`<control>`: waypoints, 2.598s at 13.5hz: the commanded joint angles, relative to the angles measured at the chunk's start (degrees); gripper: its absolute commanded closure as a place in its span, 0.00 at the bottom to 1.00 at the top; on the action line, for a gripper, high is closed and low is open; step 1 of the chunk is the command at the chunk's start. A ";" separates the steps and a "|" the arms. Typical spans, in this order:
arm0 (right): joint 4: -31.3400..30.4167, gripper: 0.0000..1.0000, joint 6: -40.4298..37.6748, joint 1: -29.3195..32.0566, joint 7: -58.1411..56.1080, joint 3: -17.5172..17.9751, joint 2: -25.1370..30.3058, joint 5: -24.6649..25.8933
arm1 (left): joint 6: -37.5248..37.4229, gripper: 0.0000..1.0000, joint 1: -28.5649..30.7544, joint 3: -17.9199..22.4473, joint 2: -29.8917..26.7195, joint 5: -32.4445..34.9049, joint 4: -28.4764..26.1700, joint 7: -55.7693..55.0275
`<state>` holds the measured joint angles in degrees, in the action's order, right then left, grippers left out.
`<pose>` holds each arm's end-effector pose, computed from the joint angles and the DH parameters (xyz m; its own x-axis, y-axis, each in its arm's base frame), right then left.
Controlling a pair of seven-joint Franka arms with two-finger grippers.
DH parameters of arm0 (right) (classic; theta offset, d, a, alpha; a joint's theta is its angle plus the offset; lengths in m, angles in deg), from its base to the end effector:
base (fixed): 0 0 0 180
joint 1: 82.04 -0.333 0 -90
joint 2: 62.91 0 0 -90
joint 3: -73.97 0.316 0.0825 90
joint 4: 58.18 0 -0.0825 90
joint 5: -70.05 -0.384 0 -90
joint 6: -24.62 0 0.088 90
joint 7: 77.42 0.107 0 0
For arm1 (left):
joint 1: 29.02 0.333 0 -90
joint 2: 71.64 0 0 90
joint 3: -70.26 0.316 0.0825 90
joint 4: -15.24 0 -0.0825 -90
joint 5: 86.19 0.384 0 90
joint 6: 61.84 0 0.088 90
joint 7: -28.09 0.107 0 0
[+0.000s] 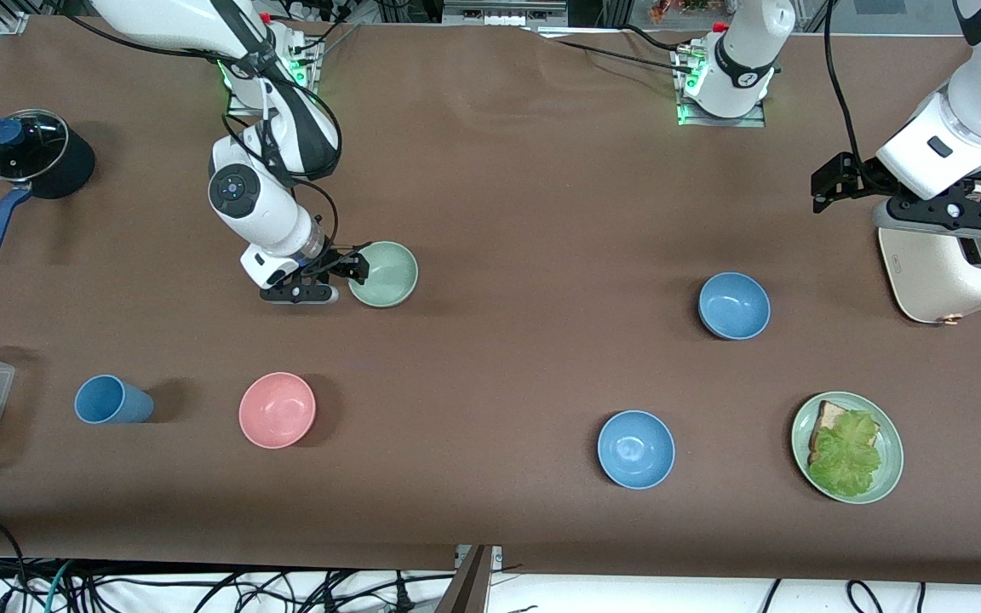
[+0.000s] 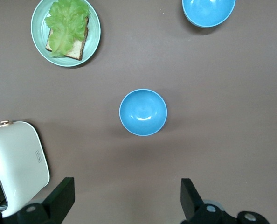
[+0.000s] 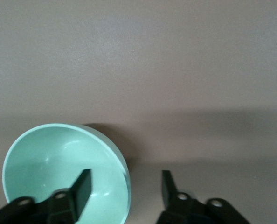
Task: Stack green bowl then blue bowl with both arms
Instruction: 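Lower the right gripper and grasp the green bowl's rim, then drag the green bowl toward the light blue bowl, then release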
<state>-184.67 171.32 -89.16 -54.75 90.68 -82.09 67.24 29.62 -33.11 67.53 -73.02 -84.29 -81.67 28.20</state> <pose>0.5102 0.2252 0.2361 0.9991 -0.0358 -0.0227 -0.0383 -0.9916 -0.1232 0.5417 -0.0616 0.5831 0.9901 -0.1211 -0.0711 -0.1237 -0.9917 -0.0340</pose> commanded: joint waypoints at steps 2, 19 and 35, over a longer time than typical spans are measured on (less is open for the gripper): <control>-0.95 0.37 1.57 -0.18 1.24 -0.11 -0.60 1.06 | -1.11 0.00 -0.04 0.09 1.82 1.18 2.52 -0.91; 12.80 1.00 -11.03 -7.98 7.46 -0.02 -3.40 1.06 | -1.11 0.00 -0.48 -1.57 3.05 1.18 4.54 -0.82; 49.40 0.01 -14.77 -37.54 51.34 -5.29 -29.78 12.48 | -2.95 0.00 0.31 -1.14 3.05 1.18 4.80 -1.87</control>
<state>-137.71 157.05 -127.09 -4.27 86.05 -111.65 78.79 28.20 -32.86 66.49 -70.98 -84.28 -79.17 26.98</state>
